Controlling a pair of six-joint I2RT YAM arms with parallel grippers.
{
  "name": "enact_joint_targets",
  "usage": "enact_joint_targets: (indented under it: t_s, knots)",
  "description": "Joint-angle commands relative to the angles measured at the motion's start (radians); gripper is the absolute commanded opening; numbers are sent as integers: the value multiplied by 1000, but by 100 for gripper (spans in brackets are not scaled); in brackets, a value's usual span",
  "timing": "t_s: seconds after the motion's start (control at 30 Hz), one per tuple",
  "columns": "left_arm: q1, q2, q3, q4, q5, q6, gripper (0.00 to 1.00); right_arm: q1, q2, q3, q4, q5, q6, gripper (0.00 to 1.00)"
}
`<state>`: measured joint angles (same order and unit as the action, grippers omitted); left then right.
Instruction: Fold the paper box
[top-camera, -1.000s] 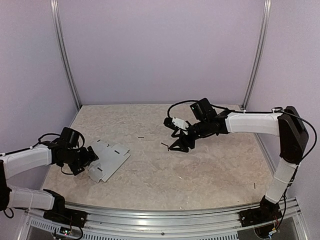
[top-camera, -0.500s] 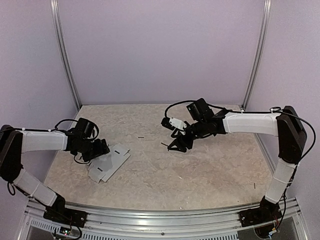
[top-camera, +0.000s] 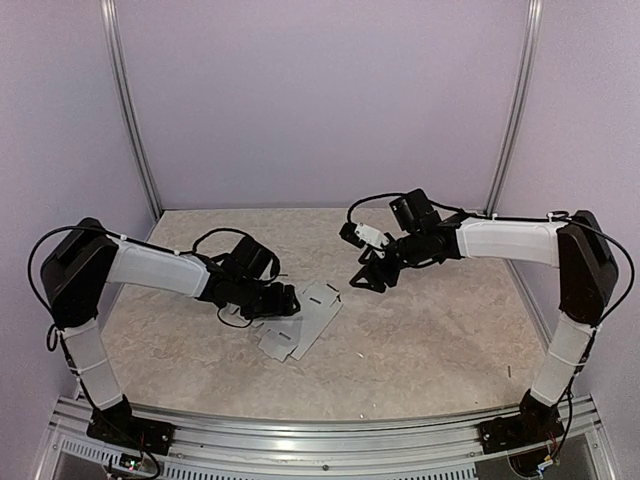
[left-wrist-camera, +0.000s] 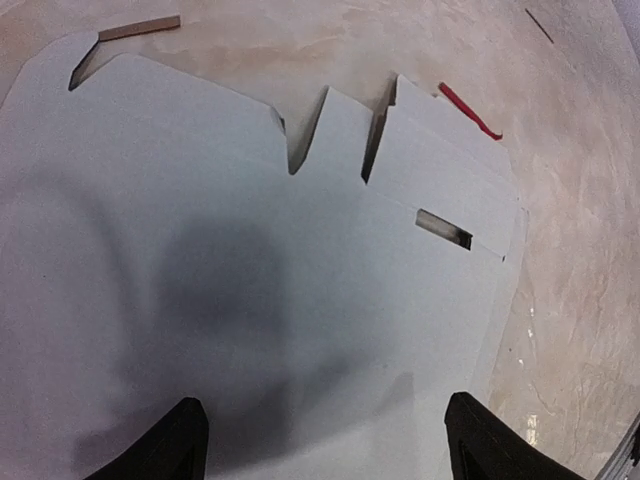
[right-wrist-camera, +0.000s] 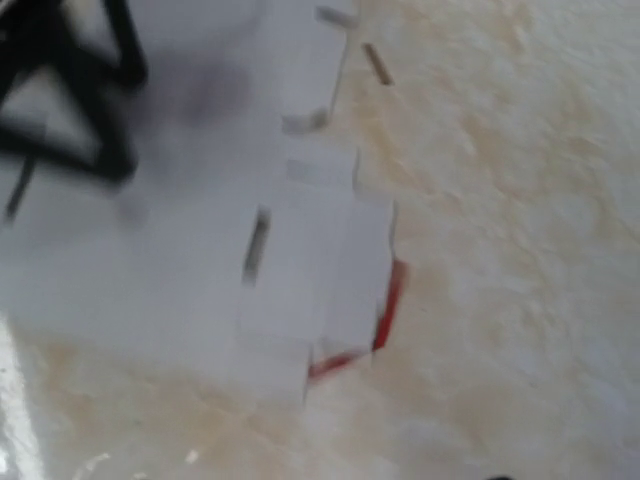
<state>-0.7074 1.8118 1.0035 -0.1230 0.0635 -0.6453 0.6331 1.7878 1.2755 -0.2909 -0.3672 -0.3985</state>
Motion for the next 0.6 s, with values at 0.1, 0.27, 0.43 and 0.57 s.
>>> enact_joint_targets:
  t_s: [0.1, 0.27, 0.43, 0.57]
  knots:
    - [-110, -65, 45, 12, 3, 185, 81, -35, -51, -53, -14, -43, -25, 69]
    - [-77, -285, -47, 6, -139, 175, 90, -16, -24, -73, -18, 10, -89, 68]
    - [18, -379, -174, -9, -13, -44, 91, 62, 6, -74, -17, 110, -156, 67]
    - [20, -413, -281, 52, 55, -150, 91, 142, 27, -71, -32, 158, -223, 69]
